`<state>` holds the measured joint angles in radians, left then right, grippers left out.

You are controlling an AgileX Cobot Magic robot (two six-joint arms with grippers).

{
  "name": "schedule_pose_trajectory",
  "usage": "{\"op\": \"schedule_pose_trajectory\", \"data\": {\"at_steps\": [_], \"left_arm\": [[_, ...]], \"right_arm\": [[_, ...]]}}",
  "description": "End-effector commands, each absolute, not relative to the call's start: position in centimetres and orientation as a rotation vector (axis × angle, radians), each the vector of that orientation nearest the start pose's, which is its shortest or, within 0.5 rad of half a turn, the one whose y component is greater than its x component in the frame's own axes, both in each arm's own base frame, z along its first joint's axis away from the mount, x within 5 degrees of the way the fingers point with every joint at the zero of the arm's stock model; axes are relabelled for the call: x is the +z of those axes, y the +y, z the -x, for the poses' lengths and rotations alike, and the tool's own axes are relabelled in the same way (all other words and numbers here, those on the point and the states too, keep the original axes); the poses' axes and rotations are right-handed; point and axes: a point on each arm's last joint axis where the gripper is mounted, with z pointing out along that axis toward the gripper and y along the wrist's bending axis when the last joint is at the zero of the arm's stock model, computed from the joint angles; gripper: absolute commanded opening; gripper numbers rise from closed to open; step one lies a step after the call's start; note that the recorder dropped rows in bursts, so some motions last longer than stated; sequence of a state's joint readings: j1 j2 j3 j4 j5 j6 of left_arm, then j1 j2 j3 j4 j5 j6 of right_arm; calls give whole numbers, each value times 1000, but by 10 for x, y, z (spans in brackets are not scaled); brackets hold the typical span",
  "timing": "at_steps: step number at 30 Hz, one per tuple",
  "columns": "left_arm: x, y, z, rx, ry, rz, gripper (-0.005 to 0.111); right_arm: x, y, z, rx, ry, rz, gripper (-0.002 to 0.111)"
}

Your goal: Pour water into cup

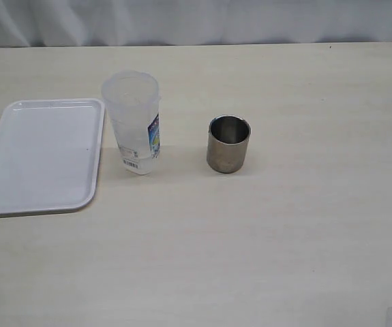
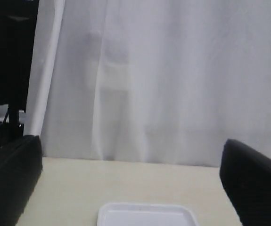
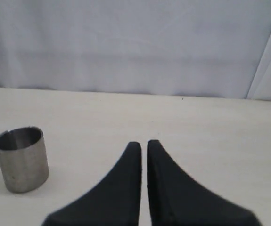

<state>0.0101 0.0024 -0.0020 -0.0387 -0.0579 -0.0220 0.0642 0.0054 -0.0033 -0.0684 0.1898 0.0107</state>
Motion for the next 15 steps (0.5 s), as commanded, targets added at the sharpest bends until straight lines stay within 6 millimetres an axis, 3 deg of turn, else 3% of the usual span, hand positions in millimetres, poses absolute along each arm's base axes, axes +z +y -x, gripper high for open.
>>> {"op": "schedule_pose_trajectory", "data": {"at_steps": [1, 10, 15], "left_arm": [[227, 1, -54, -77, 1324, 84, 96], [251, 2, -44, -73, 1040, 77, 96], [251, 2, -44, -92, 1042, 88, 96]], "right_arm": [[206, 3, -56, 4, 1559, 80, 4], [229, 4, -53, 14, 1300, 81, 4], [230, 4, -53, 14, 1290, 81, 4]]}}
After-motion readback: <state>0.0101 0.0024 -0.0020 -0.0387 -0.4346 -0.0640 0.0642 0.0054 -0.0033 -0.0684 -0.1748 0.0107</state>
